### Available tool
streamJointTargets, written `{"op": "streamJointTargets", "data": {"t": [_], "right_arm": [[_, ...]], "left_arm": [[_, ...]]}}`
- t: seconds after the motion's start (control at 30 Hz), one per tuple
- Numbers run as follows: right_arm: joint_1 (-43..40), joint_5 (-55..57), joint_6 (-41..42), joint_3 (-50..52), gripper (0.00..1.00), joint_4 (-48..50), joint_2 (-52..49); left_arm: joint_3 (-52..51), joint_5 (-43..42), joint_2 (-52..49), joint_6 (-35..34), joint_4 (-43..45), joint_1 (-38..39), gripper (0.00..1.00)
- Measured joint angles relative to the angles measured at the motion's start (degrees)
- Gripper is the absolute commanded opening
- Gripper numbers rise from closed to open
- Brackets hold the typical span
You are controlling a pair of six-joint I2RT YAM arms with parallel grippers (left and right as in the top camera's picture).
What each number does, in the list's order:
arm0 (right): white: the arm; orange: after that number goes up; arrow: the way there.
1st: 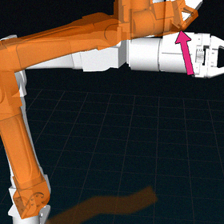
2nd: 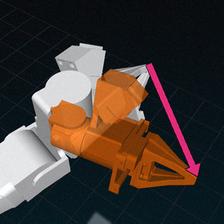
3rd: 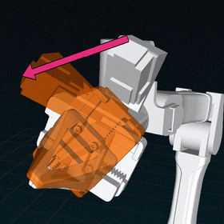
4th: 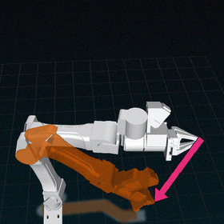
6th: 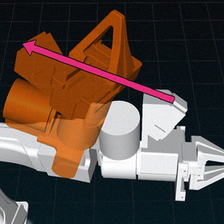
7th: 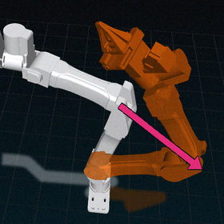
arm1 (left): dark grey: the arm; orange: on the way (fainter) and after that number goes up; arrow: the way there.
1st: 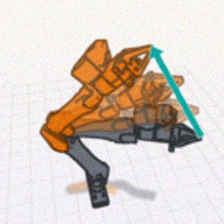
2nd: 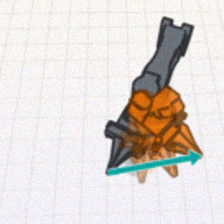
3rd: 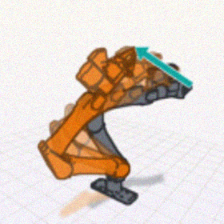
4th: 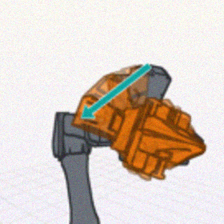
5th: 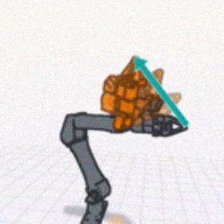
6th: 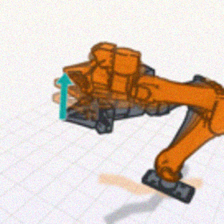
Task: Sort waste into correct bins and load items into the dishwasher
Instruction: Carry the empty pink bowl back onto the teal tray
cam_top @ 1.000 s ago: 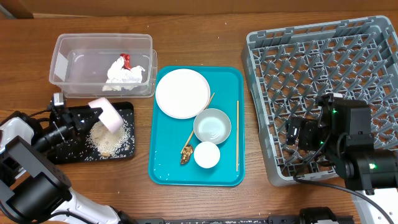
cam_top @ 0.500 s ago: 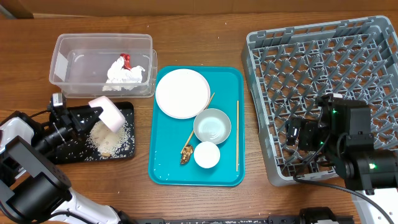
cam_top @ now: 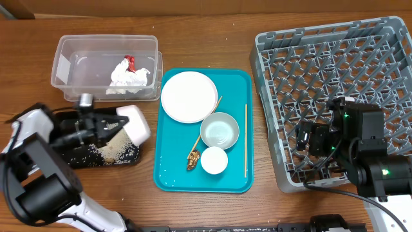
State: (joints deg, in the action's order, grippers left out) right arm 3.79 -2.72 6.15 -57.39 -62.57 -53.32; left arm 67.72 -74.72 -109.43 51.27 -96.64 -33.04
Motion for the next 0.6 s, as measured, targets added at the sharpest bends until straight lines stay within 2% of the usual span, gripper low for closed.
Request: {"op": "streamJointTargets", "data": {"t": [0.33,0.5,0.6], "right_arm": [[0.0,0.0,0.0,0.0,1.0,0.0,0.0],[0.0,0.0,0.0,0.0,1.0,0.0,0.0],[0.0,0.0,0.0,0.0,1.0,0.0,0.0]], "left_arm": [[1.8,5.9,0.0,0.9,1.0,13.9,0.04],[7.0,11.2,0.0,-3.6,1.6,17.4,0.04],[9.8,15.7,0.8,-9.7,5.9,20.1,0.04]]}}
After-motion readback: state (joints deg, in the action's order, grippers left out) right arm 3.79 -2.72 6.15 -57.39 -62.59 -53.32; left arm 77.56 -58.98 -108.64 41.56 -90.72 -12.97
